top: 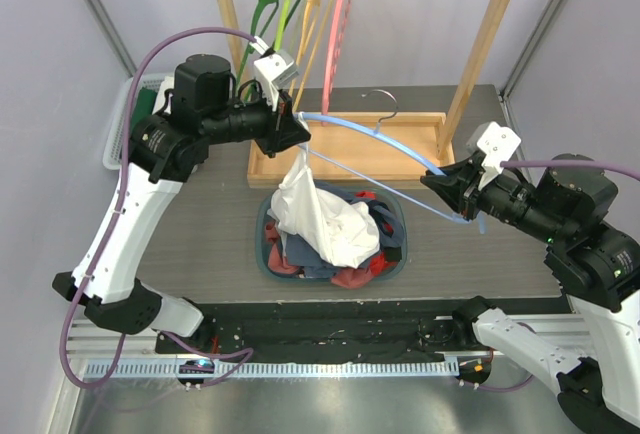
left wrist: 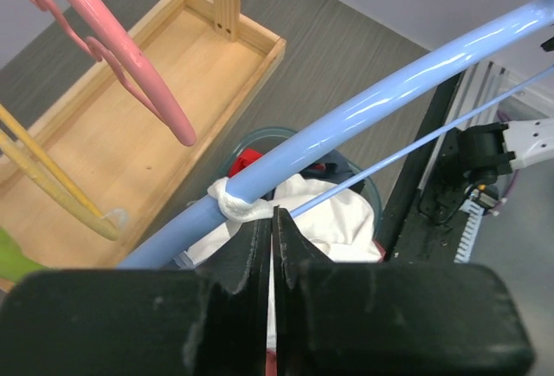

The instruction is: Remove the tank top from the hanger

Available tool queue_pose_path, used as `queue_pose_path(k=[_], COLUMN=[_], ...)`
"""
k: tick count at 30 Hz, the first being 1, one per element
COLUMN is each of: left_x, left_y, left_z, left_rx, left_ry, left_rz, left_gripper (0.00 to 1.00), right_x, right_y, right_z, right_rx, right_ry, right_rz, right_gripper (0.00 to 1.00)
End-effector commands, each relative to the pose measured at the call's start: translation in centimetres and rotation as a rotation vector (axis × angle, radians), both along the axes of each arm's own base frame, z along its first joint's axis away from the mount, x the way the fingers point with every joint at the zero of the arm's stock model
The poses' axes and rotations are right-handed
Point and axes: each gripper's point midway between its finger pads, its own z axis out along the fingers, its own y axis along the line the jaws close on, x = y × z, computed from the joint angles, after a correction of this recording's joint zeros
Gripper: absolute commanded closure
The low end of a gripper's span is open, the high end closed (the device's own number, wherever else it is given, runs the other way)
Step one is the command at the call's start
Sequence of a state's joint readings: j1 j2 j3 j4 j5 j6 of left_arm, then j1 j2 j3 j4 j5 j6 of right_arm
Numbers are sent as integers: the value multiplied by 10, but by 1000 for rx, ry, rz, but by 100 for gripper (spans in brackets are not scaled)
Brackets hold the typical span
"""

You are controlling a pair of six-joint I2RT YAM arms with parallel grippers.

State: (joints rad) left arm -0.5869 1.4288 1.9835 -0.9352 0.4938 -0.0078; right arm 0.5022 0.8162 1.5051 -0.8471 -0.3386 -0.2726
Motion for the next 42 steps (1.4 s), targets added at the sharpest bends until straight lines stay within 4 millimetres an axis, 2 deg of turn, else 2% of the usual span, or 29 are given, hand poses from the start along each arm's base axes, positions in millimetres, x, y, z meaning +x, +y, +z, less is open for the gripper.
queue_pose_path(k=[1,8,12,15,25,26,29,32,33,34,37,42], left_x=[0,-11,-20,-21,-16,-18,-18,-18,-17,-25,-28,-20], left_y=[4,7,12,12,5,5,2,-12,-21,-31,-42,-40], left_z=[16,37,58,70,91,98,107,104,98,96,98,114], left_rx=[-14,-47,-77,-90,-133,-145,-155,-163,-154,-144,-131,-154], left_ry=[-74,-117,-166,-201,-239,-257,-285,-266,-249,-263,-299,-342], left_rz=[7,-11,-24,-31,-45,-47,-50,-84,-103,-138,-154,-103], left_gripper=[100,100,100,100,100,100,100,100,100,100,100,100], right_x=[-6,-12,-18,-24,-48,-50,-62,-74,-79,-81,-87,-101], right_y=[1,-6,-9,-12,-30,-32,-36,-41,-44,-46,-52,-66], right_z=[28,24,21,22,25,27,33,38,38,38,40,45], right_rx=[71,61,68,80,111,118,145,168,174,175,175,182], right_ry=[-77,-75,-72,-76,-80,-86,-100,-121,-126,-129,-126,-124], right_rz=[13,-4,-6,-7,-39,-42,-38,-26,-27,-32,-50,-86], right_gripper=[99,99,99,99,99,99,99,99,99,99,99,99])
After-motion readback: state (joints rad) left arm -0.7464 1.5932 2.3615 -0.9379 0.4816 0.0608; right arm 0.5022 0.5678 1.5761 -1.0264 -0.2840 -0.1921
